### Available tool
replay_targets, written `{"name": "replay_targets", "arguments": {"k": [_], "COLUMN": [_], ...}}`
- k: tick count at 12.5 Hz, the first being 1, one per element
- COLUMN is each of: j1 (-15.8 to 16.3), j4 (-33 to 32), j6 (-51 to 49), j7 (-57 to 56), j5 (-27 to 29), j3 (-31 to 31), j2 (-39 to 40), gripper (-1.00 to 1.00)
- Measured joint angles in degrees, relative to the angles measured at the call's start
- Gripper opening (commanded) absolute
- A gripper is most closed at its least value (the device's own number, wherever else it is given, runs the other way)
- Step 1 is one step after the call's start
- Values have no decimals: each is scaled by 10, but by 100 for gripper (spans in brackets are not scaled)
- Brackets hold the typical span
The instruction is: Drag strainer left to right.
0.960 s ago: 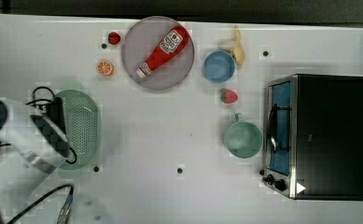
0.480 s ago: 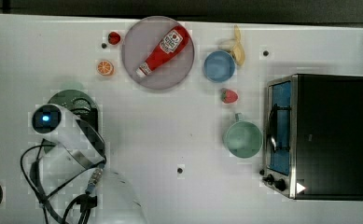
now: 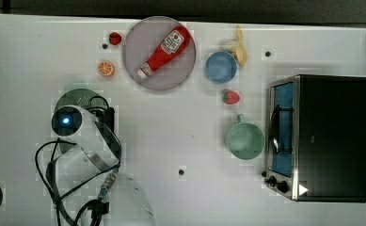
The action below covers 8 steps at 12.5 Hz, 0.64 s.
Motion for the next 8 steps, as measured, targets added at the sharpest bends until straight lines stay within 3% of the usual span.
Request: {"name": "replay_targets", "arguments": {"k": [5,8], "j1": [-25,-50], "j4": [-60,-88], "j6": [13,17], "j7": [0,-12], "j5": [3,3], "j3": [-3,-7], "j2": [-84,-91], "gripper": [100,100]}}
